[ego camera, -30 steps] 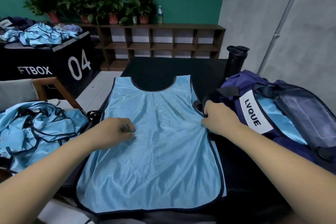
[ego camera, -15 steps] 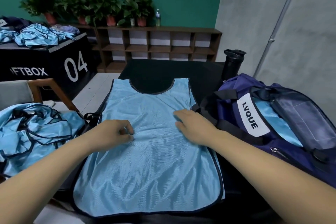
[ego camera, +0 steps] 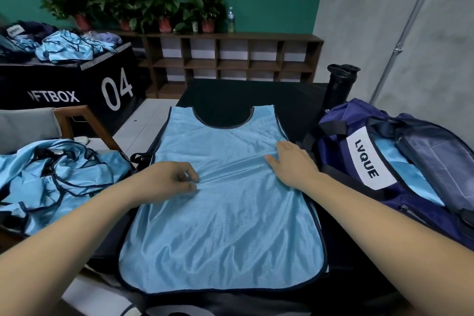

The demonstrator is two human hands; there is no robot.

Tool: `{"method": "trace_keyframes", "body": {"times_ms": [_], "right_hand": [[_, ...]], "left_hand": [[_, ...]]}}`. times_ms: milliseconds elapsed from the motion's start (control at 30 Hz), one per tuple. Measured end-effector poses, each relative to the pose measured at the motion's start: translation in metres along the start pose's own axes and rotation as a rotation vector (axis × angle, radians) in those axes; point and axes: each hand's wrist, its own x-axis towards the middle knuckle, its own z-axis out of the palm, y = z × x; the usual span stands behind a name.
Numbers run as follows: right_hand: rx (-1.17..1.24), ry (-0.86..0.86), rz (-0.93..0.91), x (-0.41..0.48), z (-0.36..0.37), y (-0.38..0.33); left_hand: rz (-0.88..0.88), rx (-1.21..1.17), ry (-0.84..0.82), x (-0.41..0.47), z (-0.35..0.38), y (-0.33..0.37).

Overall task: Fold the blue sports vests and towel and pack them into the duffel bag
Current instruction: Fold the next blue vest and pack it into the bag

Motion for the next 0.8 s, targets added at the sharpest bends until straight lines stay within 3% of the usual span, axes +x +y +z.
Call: {"method": "trace_keyframes", "body": {"times_ms": [233, 400, 667, 800], "right_hand": [[0.141, -0.027, -0.326, -0.047, -0.027, -0.018], [0.166, -0.102, -0.553, -0.096, -0.036, -0.031], [0.098, -0.09, -0.729, -0.149, -0.013, -0.048], [0.065, -0.067, -0.744, -0.171, -0.003, -0.048]], "left_hand": [[0.076, 0.064, 0.105, -0.027, -0.02, 0.006], [0.259, 0.112, 0.107, -0.051, 0.002, 0.016], [0.55, 0.299, 0.075, -0.092, 0.075, 0.034], [0.585, 0.509, 0.056, -0.101, 0.107, 0.041]]}}
